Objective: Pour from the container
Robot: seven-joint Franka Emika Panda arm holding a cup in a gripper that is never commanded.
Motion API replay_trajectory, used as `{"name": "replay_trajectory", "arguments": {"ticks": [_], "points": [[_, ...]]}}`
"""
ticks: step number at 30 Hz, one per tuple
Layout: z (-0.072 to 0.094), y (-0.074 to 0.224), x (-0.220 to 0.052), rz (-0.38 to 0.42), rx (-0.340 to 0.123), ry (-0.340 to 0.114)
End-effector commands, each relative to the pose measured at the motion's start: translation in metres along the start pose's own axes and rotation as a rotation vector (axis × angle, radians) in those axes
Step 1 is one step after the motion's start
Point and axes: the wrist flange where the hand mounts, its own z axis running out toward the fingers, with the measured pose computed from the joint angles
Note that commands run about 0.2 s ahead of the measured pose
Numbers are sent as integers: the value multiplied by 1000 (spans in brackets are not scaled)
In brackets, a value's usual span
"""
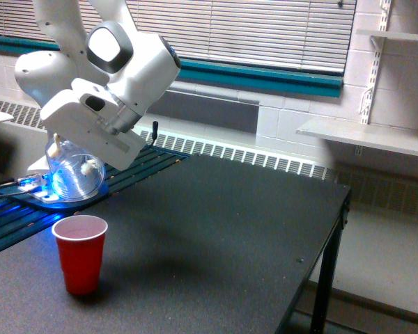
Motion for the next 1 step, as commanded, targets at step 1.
{"name": "replay_trajectory", "arguments": {"ticks": [1], "points": [[3,-2,4,-26,52,-2]]}}
